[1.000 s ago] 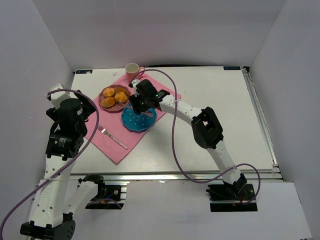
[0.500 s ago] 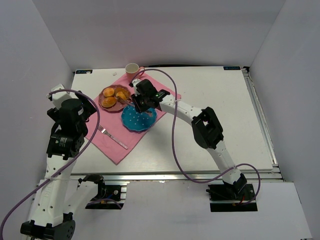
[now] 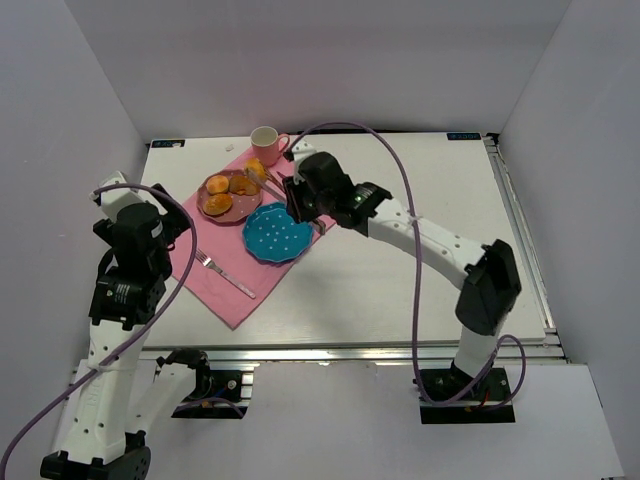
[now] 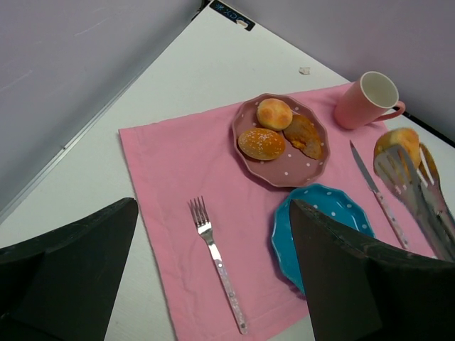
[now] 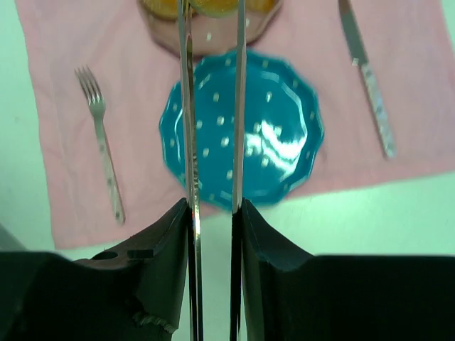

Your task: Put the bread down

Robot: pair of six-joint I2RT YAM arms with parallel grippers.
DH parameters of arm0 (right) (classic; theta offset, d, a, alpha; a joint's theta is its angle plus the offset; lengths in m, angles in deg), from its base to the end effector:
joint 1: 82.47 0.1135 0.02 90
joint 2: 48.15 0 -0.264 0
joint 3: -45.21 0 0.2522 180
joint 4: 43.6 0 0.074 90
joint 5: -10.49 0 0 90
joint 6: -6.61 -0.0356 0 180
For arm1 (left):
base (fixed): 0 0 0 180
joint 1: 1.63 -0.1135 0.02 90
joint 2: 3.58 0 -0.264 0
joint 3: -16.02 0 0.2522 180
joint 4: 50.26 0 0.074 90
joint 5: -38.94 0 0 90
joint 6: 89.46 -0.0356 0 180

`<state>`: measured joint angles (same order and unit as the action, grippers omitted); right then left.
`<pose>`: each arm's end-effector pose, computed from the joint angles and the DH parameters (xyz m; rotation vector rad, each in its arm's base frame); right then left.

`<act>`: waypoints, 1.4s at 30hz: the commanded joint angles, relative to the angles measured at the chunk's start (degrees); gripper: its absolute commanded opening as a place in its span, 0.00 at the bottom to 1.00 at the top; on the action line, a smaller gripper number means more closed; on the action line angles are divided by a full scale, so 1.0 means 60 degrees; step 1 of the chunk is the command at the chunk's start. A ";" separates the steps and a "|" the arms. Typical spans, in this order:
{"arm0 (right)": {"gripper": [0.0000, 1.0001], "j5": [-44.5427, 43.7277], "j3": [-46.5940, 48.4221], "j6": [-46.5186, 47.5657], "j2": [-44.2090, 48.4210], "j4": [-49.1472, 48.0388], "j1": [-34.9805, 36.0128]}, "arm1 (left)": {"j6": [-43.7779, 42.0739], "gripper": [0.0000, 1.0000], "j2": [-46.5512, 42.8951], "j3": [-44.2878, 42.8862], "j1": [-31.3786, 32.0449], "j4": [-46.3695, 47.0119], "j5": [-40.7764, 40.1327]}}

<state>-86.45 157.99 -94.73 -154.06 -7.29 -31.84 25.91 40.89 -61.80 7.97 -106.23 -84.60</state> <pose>0.2811 0.3359 0.3438 -0.6430 2.0250 0.5279 0.1393 -0.0036 0.3972 -0.6264 1.7942 0.1623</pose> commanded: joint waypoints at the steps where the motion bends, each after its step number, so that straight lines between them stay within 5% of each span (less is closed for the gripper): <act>1: 0.34 -0.0747 -0.1325 -0.0571 0.0759 -0.0022 0.0438 | 0.0094 0.98 -0.0321 0.0143 0.0040 0.0049 0.0404; 15: 0.35 -0.1641 -0.3467 -0.1729 0.0865 -0.0315 0.1083 | 0.0328 0.98 -0.0863 0.0655 0.0040 -0.0317 0.1239; 25: 0.57 -0.1568 -0.3555 -0.1920 0.1098 -0.0418 0.1273 | 0.0328 0.98 -0.0937 0.0670 0.0040 -0.0552 0.1268; 36: 0.61 -0.1758 -0.3350 -0.2036 0.1420 -0.0242 0.1405 | 0.0314 0.98 -0.0907 0.0626 0.0040 -0.0523 0.1313; 42: 0.62 -0.3714 -0.3364 -0.3133 0.2547 0.0679 0.1420 | 0.0343 0.98 -0.0878 0.0670 0.0040 -0.0347 0.1400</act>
<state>-99.56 136.79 -108.82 -145.58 -5.41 -23.71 27.61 35.51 -58.08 7.97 -109.01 -77.10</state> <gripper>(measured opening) 0.620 0.983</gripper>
